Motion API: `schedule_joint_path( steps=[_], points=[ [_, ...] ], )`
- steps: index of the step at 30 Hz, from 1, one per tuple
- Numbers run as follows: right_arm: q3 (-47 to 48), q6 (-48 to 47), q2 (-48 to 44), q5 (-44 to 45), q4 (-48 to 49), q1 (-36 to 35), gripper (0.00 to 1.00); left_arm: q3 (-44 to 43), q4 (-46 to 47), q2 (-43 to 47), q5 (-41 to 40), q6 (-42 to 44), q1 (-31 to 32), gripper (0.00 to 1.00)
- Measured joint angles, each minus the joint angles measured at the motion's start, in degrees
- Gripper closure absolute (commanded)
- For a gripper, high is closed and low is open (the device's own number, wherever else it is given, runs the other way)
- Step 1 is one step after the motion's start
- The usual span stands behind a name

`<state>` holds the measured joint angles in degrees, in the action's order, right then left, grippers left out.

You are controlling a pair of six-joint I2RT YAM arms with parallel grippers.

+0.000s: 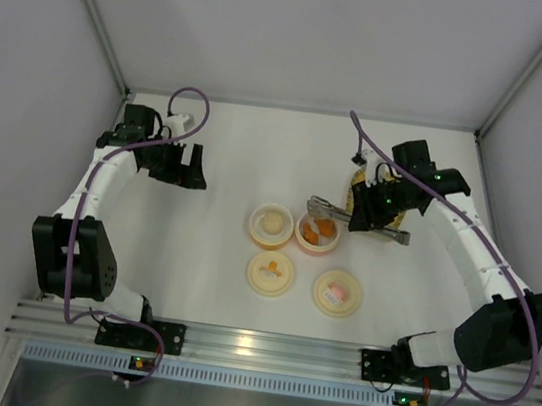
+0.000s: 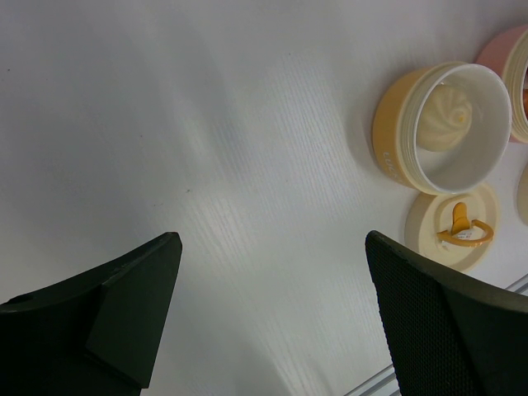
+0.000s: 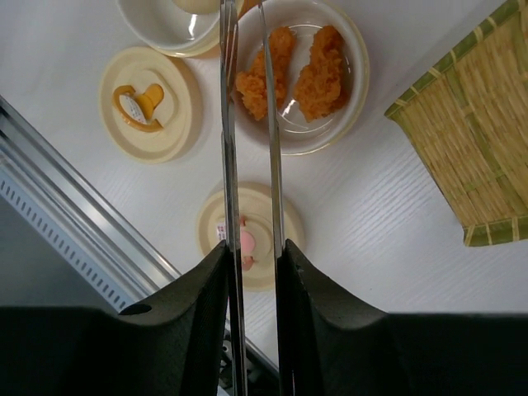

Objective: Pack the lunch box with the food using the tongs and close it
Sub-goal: Place the clamp at the center of the board.

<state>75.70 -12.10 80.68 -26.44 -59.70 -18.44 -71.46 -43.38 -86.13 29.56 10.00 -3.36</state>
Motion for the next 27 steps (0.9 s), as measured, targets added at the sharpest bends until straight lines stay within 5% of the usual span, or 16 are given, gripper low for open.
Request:
schedule_joint_path(
  steps=[6,15,19,27],
  points=[
    [-0.1,3.8,-3.2,4.0,3.1,4.7,0.74,0.0,0.0,0.1,0.0,0.0,0.0,0.02],
    [-2.8,1.6,-5.3,8.7,10.7,27.7,0.74,0.0,0.0,0.2,0.0,0.0,0.0,0.02],
    [-2.8,-2.7,0.1,9.2,13.1,36.5,0.74,-0.4,0.0,0.2,0.3,-0.1,0.0,0.02],
    [0.0,-7.6,17.4,11.1,15.5,42.3,0.68,-1.5,0.1,0.1,0.9,-0.4,0.0,0.02]
  ],
)
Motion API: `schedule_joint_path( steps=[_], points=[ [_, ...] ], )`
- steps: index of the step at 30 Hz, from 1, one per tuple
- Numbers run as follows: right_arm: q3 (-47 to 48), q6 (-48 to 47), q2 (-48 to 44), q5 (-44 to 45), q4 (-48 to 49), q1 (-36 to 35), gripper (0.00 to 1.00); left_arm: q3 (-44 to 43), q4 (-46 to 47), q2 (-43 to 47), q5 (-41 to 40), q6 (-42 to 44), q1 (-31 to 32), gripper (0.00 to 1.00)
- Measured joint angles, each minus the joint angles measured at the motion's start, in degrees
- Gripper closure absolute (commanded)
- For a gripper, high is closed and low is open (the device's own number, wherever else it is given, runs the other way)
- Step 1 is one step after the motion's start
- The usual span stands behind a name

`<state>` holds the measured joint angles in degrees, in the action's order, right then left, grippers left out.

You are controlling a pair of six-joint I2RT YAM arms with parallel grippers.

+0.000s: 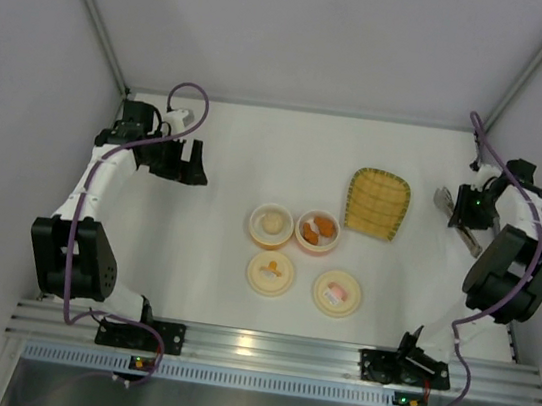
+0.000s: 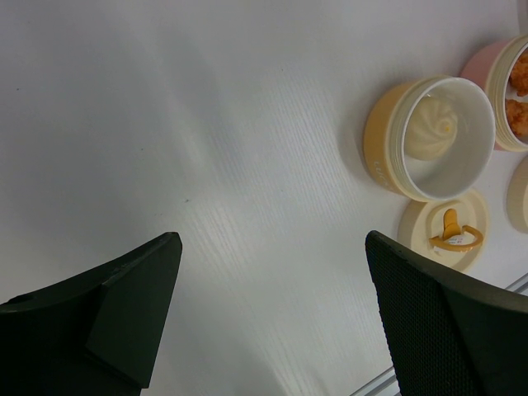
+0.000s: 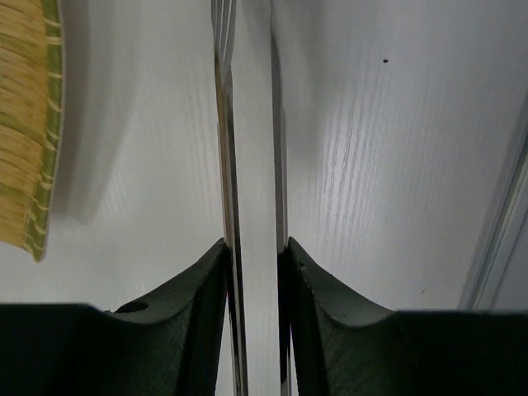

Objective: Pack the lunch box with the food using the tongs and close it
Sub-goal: Place the clamp at the center of the board.

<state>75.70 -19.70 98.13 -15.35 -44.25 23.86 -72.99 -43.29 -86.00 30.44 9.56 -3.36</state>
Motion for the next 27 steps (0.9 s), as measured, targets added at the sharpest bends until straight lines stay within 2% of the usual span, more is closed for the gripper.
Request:
schedule_joint_path(
  steps=[6,13,16,22,27],
  points=[
    [2.1,-2.7,7.0,0.7,2.1,0.2,0.62,0.0,0.0,0.0,0.0,0.0,0.0,0.02],
    [0.7,-6.4,7.7,1.2,3.6,0.2,0.53,0.0,0.0,0.0,0.0,0.0,0.0,0.02],
    [-0.7,-7.9,7.8,1.9,4.0,0.2,0.45,0.0,0.0,0.0,0.0,0.0,0.0,0.02],
    [-2.3,-9.9,9.9,2.9,4.3,0.2,0.37,0.0,0.0,0.0,0.0,0.0,0.0,0.02],
    [-2.6,-10.8,10.1,3.1,4.7,0.1,0.21,0.0,0.0,0.0,0.0,0.0,0.0,0.02]
  ],
)
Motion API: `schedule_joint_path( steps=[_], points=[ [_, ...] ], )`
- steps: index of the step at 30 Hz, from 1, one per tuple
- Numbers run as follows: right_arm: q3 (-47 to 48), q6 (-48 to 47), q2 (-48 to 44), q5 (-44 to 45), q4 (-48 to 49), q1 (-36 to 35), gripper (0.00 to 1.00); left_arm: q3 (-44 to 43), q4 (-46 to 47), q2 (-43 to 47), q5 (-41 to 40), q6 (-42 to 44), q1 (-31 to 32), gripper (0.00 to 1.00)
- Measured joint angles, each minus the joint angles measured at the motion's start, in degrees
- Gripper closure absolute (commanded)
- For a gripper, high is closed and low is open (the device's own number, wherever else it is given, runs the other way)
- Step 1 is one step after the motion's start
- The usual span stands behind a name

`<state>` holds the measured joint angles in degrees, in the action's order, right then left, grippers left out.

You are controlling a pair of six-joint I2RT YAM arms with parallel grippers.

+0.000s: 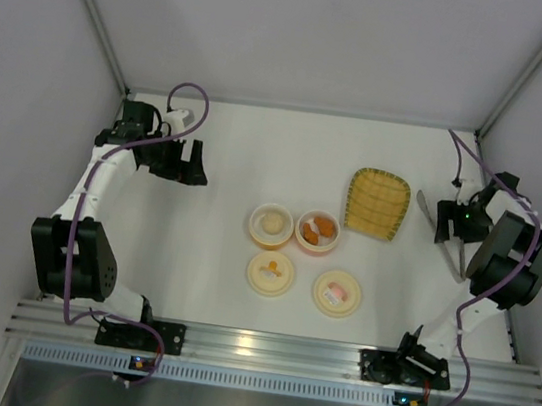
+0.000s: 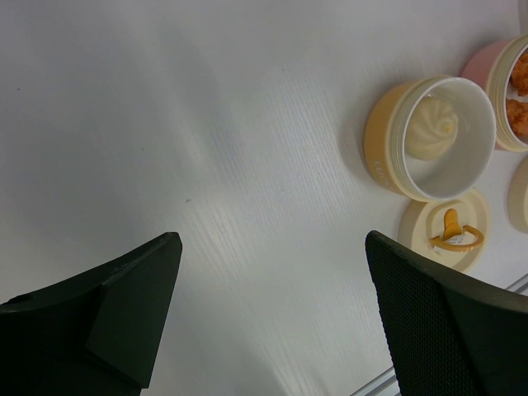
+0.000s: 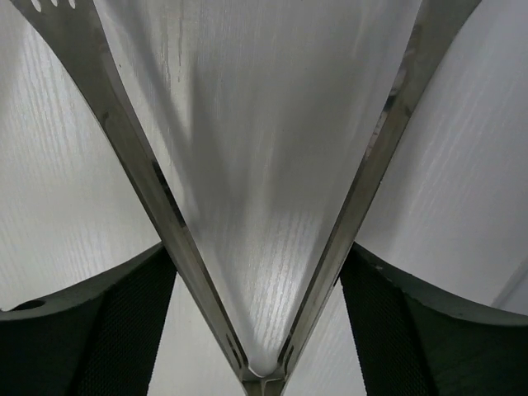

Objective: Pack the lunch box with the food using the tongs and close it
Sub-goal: Place the clamp at the center of the board.

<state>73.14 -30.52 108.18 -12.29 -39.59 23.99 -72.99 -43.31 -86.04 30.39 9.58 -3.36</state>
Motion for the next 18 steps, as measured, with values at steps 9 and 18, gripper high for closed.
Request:
schedule_joint_path(
  steps=[9,18],
  points=[
    [0.1,-0.7,-1.3,-0.3,-1.2,0.0,0.01,0.0,0.0,0.0,0.0,0.0,0.0,0.02],
    [12.5,-2.3,-11.3,-9.6,-10.9,0.0,0.02,0.0,-0.2,0.2,0.0,0.3,0.0,0.02]
  ],
)
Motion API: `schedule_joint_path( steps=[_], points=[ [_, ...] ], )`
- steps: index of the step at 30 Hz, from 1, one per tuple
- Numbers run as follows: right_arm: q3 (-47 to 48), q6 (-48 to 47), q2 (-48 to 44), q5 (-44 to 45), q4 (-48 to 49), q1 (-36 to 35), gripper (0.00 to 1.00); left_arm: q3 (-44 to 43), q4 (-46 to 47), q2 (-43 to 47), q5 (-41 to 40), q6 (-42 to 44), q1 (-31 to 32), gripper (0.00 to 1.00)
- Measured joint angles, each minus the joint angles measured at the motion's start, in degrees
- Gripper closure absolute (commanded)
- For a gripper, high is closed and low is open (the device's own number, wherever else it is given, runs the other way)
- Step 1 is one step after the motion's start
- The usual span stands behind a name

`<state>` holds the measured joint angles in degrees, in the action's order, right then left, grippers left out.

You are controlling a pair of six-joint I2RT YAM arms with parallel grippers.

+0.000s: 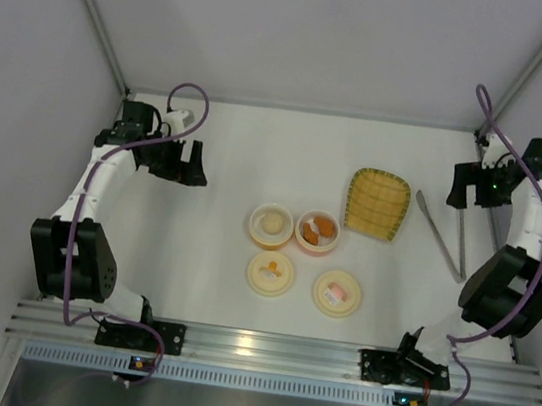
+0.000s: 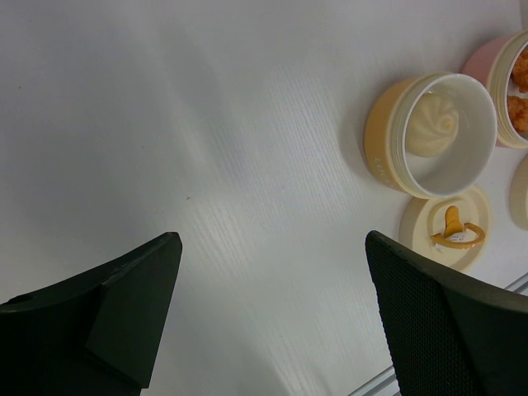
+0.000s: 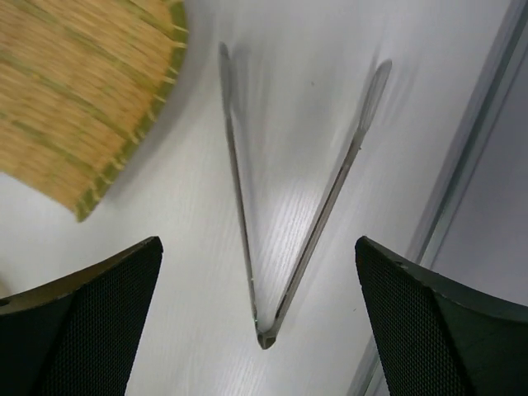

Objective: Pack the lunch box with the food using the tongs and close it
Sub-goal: Place the clamp at the center of the board, then pick up the box lid from the center of the board.

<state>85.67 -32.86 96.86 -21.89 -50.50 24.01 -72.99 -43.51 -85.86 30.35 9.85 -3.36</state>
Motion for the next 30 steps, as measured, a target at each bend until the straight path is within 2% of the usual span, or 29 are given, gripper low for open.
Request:
schedule_joint_path(
  steps=[4,6,12,18,26,30],
  points=[
    [2.6,-3.6,-7.6,-8.2,-8.2,-1.5,0.18,0.0,-0.3,1.0,-0.5,0.5,0.0,0.02],
    [0.6,-4.6,-12.3,-9.8,-10.7,-4.8,0.21,0.0,-0.3,1.9,-0.9,0.7,0.0,0.02],
    [-11.4,-4.5,-22.7,-7.3,-19.2,-28.7,0.28,0.1,-0.3,3.4,-2.0,0.8,0.0,0.02],
    [-17.7,-2.2,-23.7,-2.3,-23.8,-39.2,0.30,0.3,-0.7,3.3,-2.8,0.7,0.0,0.02],
    [-21.6,4.1,-23.3,3.0,-23.0,-53.3,0.33,0.6,-0.7,3.3,-3.0,0.6,0.0,0.02],
    [-22.1,6.4,-20.5,5.4,-22.0,-57.1,0.34,0.7,-0.7,3.4,-3.3,0.6,0.0,0.02]
  ],
)
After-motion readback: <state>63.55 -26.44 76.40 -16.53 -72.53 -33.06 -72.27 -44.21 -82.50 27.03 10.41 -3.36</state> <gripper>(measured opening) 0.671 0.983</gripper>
